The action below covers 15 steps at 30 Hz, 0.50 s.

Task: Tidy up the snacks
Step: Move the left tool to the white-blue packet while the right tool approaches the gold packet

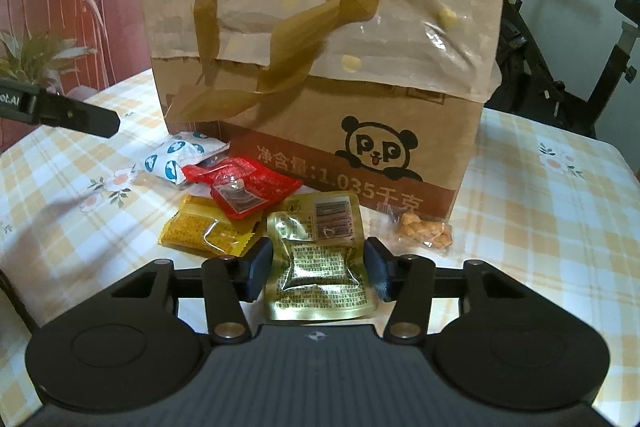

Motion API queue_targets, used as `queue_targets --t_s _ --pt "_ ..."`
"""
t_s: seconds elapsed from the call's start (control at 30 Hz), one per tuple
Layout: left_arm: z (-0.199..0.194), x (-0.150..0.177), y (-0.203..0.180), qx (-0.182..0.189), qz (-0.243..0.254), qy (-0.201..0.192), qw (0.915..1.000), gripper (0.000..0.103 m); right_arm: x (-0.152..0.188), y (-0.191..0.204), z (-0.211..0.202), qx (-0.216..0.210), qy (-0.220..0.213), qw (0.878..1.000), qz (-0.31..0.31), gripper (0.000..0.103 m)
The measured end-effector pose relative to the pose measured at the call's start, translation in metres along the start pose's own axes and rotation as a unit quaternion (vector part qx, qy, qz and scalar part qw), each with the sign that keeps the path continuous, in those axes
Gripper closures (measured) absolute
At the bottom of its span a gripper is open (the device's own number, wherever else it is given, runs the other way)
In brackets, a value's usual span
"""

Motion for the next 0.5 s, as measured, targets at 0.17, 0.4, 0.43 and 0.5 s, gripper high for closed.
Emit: queue_targets --t_s 0.17,0.4,0.43,0.5 --pt "0.004 0.003 0.0 0.002 -0.004 0.009 1.0 0.029 0.001 -0.005 -0.006 0.002 -0.015 1.0 0.013 0.051" --pt "0.013 0.005 -0.001 0.007 -0.009 0.024 0.9996 0.029 0.001 -0.005 -0.009 0.001 -0.023 1.0 0.015 0.051" --pt "0.015 0.005 -0.001 0.007 -0.011 0.027 0.9995 0.029 0.001 -0.005 -0.009 0.0 -0.023 1.0 0.016 0.051" --pt "0.019 0.005 -0.003 0.009 -0.012 0.032 0.9994 0.029 0.001 -0.006 -0.009 -0.003 -0.023 1.0 0.018 0.051"
Point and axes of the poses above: each gripper's, at about its wrist camera, not at the fingertips, and z roughly the way its jaws point, y to its left, x to its underside, the point moved 2 cm from there along z, roughly the way its jaws point, and after that the axes turned 1 degree about -y, right-handed, at the moved point
